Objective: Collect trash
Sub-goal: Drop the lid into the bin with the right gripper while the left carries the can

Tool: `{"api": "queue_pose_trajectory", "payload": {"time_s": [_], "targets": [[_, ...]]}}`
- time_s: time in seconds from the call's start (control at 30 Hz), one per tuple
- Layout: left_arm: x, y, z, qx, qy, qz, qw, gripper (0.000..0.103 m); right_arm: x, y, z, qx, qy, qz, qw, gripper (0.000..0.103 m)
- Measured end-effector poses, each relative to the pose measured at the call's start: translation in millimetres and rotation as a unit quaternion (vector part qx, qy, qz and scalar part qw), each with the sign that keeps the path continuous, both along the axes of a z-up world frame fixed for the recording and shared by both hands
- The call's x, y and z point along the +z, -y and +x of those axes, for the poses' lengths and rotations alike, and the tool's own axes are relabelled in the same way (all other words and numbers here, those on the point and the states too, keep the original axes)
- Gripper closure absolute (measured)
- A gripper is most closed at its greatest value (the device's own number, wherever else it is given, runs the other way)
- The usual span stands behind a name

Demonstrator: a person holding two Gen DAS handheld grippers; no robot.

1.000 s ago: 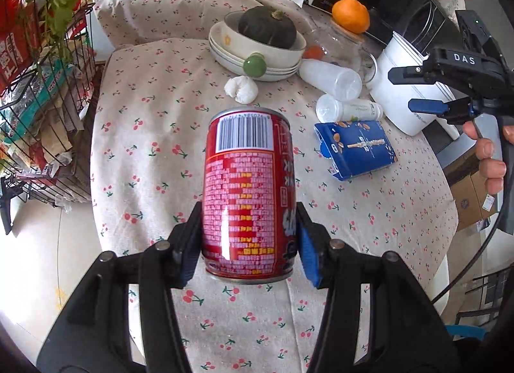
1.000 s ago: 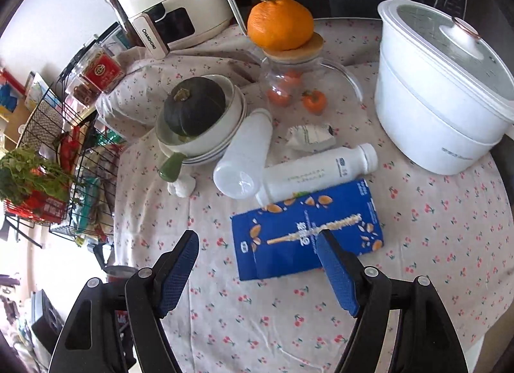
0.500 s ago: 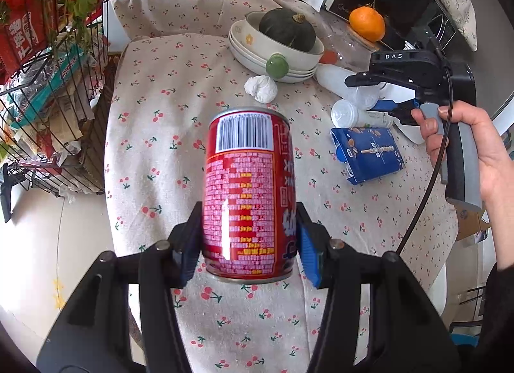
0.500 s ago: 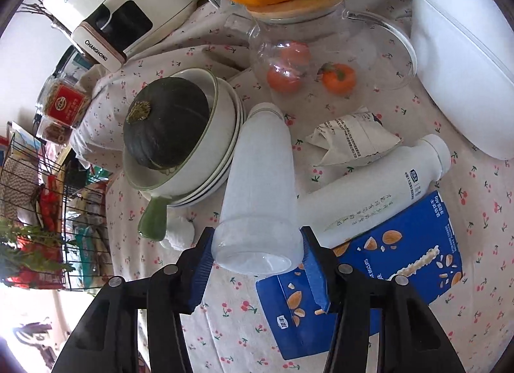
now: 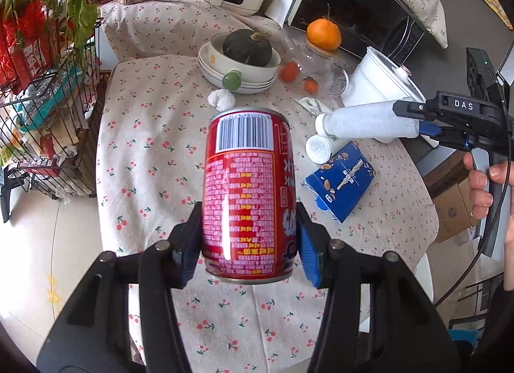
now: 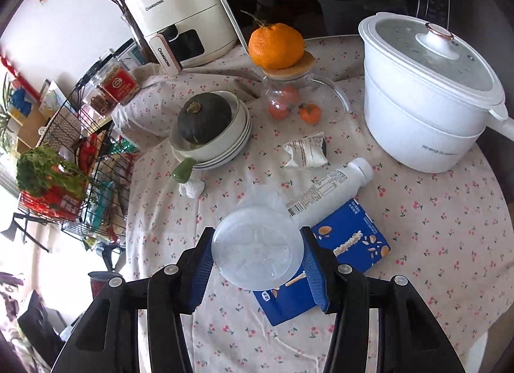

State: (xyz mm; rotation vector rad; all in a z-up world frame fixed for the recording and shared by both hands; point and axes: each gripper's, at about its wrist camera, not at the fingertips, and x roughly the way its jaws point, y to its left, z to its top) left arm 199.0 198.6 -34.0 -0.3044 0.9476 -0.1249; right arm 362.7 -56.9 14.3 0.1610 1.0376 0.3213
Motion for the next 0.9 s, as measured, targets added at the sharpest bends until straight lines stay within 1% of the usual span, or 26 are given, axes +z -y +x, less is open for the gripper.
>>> {"api": "queue_pose_trajectory", "payload": {"time_s": [0.1,0.27,0.37,0.5,0.7,0.83,0.9], "targets": [[8.9,23.5,-15.7,-0.017,0.007,-0.001,0.9998,0.049,14.4,22.4,-36.2,0.006,0.019,-0.008,1.000,0.050],[22.4,65.8,-43.3,-0.048,0.029,-0.001,0.9984,0.049,31.9,70.0,-98.4,0.006,0.044,-0.007,0.999,0.050],[24.8,94.3,-58.9,-0.072,0.039,-0.001,0.9966,0.049,33.9,101.1,-133.8,-0.005,0.051,-0.005,0.999,0.050],[21.7,132.9,-76.5,-0.108,0.048,-0.002,0.9930,0.049,29.0,144.1,-181.5,-0.017,0.060,-0.003,0.998,0.050],[11.0,194.6,-92.5,-0.169,0.050,-0.014,0.9843,0.049,17.2,204.3,-244.5,-0.058,0.091,-0.018,0.994,0.050],[4.5,240.3,-103.2,-0.222,0.046,-0.003,0.9739,0.049,3.6,243.5,-277.8,-0.095,0.112,-0.019,0.989,0.050],[-2.0,261.7,-108.8,-0.245,0.040,-0.004,0.9686,0.049,-7.1,264.2,-287.8,-0.114,0.104,-0.016,0.988,0.050]]}}
